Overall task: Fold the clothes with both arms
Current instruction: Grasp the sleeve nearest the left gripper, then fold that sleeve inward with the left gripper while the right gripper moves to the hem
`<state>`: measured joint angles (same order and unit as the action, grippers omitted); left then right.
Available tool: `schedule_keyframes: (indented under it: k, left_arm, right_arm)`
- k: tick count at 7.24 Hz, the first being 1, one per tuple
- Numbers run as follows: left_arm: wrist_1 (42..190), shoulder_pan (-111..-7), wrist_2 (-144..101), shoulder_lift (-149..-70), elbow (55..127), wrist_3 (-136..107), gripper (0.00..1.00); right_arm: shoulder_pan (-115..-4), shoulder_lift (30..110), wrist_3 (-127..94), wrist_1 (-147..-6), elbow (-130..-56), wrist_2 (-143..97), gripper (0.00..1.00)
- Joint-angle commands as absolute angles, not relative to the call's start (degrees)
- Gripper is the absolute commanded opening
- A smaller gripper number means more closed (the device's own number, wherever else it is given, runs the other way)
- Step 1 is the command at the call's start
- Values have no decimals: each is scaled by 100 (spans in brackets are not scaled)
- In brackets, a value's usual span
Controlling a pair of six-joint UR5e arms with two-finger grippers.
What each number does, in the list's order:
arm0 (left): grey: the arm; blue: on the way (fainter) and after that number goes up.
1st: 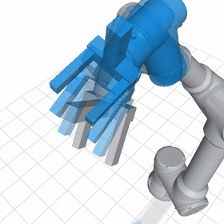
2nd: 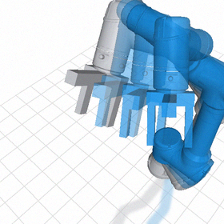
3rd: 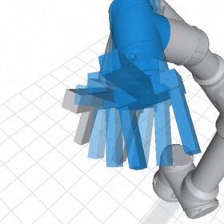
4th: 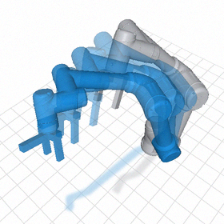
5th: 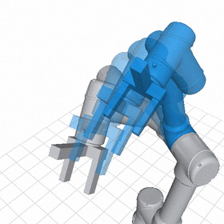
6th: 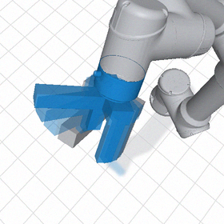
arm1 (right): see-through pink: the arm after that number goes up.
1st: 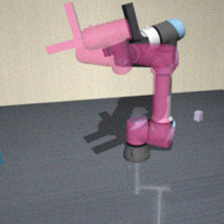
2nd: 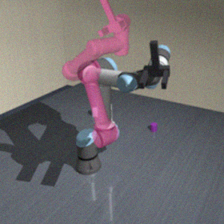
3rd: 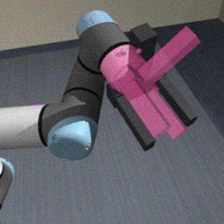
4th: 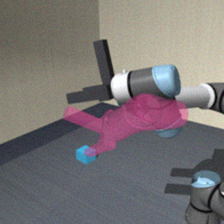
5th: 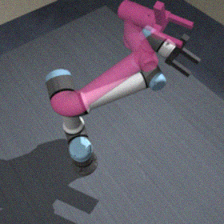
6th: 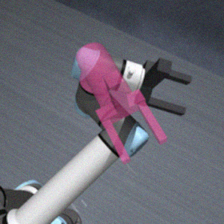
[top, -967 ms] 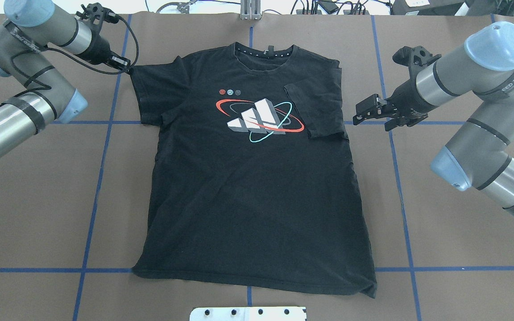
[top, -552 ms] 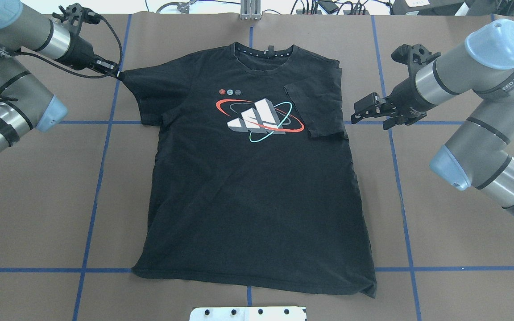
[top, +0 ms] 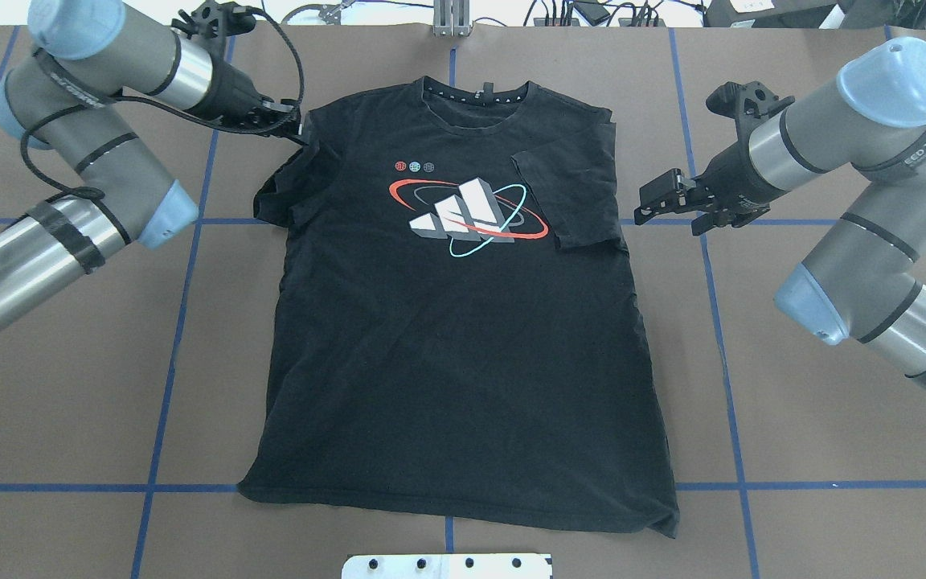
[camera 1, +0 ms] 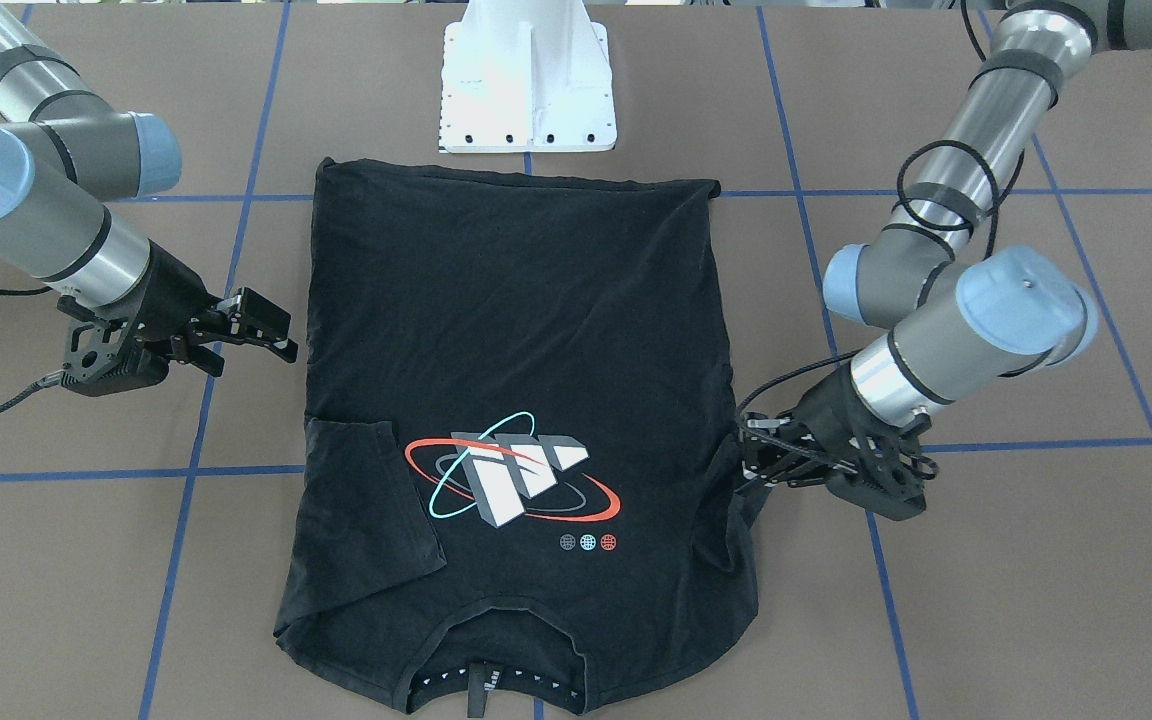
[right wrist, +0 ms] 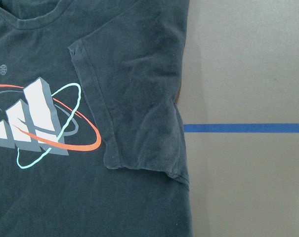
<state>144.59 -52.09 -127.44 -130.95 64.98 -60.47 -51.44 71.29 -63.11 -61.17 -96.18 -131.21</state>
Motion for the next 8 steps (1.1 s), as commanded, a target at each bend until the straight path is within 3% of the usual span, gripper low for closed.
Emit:
schedule_keyframes:
  k: [1,4,5,6,8]
  left_arm:
    - [14397,-4791,-12097,-13770,5979,-6477,0]
    - [14440,-4544,-11137,-14096,5443,-6513,0]
    - [14449,-4544,-11118,-14098,5423,-6513,35]
    - [14467,-4544,-11127,-14098,5466,-6530,99]
    - [14415,-4562,-11275,-13688,6322,-6556,100]
  right_arm:
    - [-5142,7145,-6311,-6117,-9598,-13105,100]
    - [-5142,7146,-6311,-6117,-9598,-13113,100]
    - [-5133,7146,-6311,-6117,-9598,-13096,100]
    - [-5133,7128,-6328,-6135,-9598,-13070,100]
    - [-4845,7014,-7654,-6407,-9746,-12344,100]
